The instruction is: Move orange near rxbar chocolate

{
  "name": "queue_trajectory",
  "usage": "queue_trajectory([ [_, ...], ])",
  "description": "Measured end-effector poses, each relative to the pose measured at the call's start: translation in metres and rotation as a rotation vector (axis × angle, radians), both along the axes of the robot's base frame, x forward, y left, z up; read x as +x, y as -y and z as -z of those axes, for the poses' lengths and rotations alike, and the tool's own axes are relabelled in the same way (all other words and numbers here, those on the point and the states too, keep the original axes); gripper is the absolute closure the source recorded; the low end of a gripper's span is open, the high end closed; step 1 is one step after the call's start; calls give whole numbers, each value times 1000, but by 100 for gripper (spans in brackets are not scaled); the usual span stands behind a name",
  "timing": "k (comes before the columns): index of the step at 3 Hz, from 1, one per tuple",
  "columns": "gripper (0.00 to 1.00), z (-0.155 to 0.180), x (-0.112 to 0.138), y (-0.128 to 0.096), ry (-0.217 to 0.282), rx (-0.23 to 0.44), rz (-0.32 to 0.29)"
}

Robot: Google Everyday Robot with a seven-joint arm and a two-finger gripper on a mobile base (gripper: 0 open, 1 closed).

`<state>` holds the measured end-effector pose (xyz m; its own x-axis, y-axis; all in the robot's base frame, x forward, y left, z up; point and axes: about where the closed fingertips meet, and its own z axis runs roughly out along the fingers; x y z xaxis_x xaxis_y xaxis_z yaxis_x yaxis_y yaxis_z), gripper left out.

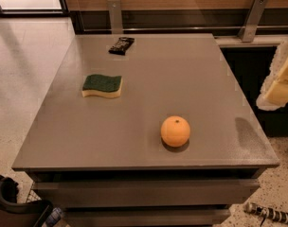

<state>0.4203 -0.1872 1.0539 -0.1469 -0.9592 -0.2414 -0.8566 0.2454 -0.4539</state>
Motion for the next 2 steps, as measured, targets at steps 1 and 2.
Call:
queue_trajectory([
  [1, 0, 0, 0, 0, 1, 5, -2],
  [2, 0, 7, -1, -8, 8, 87, -31],
])
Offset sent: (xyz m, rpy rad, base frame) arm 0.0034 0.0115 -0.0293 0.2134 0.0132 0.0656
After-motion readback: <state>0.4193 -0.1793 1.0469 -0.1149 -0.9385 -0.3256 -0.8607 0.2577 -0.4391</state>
